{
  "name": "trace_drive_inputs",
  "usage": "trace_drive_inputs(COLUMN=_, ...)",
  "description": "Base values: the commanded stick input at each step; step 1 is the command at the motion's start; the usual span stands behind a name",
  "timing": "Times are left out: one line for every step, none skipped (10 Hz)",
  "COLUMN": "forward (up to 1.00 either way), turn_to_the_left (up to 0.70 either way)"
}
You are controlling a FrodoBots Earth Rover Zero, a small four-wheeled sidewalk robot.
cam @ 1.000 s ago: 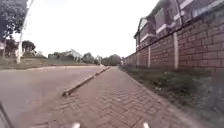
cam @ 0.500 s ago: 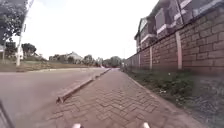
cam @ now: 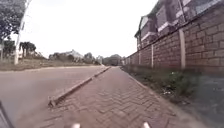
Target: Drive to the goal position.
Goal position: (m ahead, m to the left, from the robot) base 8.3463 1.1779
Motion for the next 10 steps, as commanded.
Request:
trace_drive_inputs(forward=0.50, turn_to_the_left=0.00)
trace_drive_inputs(forward=0.50, turn_to_the_left=0.00)
trace_drive_inputs(forward=0.50, turn_to_the_left=0.00)
trace_drive_inputs(forward=0.50, turn_to_the_left=0.00)
trace_drive_inputs(forward=0.50, turn_to_the_left=0.00)
trace_drive_inputs(forward=0.50, turn_to_the_left=0.00)
trace_drive_inputs(forward=0.50, turn_to_the_left=0.00)
trace_drive_inputs(forward=0.50, turn_to_the_left=0.00)
trace_drive_inputs(forward=0.50, turn_to_the_left=0.00)
trace_drive_inputs(forward=0.50, turn_to_the_left=0.00)
